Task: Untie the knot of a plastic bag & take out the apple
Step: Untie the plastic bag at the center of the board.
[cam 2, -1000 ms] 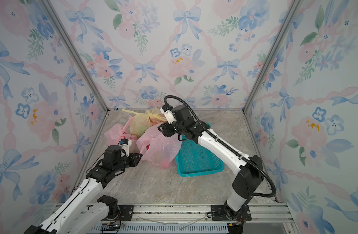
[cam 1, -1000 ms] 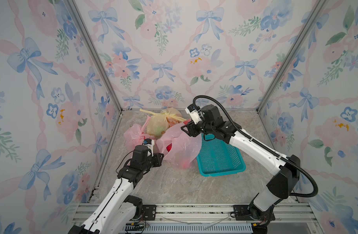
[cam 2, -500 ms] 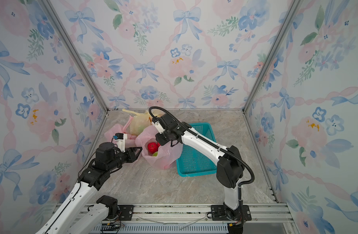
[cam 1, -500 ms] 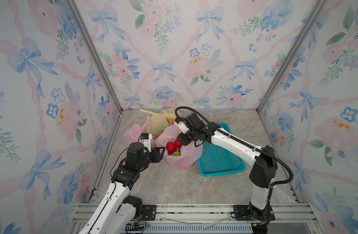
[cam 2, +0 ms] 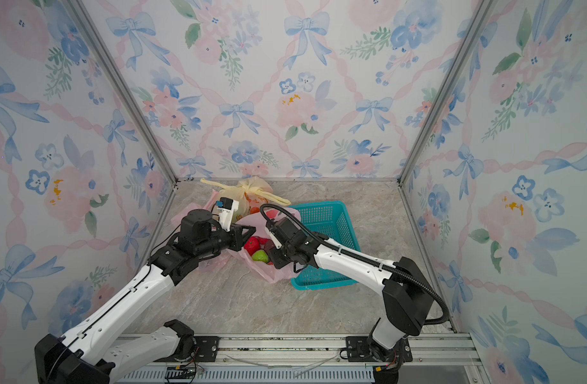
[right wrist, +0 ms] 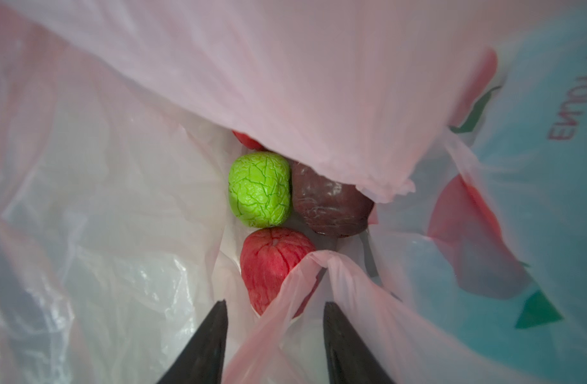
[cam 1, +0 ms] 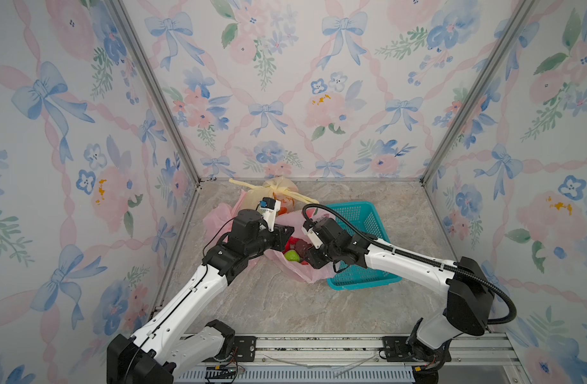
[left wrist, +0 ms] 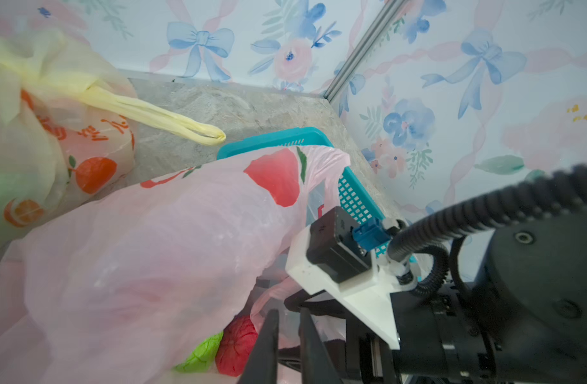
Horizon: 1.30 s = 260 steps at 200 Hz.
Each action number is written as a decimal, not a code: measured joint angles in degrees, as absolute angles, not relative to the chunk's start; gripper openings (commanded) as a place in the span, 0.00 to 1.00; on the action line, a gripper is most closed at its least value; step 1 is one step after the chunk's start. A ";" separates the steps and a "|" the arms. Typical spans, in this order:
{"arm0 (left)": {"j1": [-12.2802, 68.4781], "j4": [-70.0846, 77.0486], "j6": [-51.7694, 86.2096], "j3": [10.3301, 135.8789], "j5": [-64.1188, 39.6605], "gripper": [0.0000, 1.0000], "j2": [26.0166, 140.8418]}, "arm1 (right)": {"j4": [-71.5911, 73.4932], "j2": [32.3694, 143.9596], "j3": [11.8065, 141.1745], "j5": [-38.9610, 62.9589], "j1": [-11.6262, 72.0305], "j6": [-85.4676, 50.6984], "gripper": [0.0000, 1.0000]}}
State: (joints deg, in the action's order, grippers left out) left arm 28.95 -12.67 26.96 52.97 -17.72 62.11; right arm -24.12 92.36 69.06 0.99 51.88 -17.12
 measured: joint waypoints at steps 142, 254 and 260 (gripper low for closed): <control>26.50 -5.37 26.46 50.39 -10.98 0.00 80.38 | -12.40 85.73 55.75 -2.44 53.87 -27.42 0.50; 23.20 2.52 30.70 37.39 0.38 0.00 75.07 | -25.26 92.31 54.89 -5.28 56.05 -28.16 0.61; 23.16 2.52 30.72 37.26 0.45 0.00 74.48 | -26.17 92.31 54.68 -5.52 56.05 -28.14 0.62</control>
State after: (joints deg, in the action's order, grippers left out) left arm 23.16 2.52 30.72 37.26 0.45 74.48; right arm -26.17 92.31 54.68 -5.52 56.05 -28.14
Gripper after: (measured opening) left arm 0.047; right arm 0.603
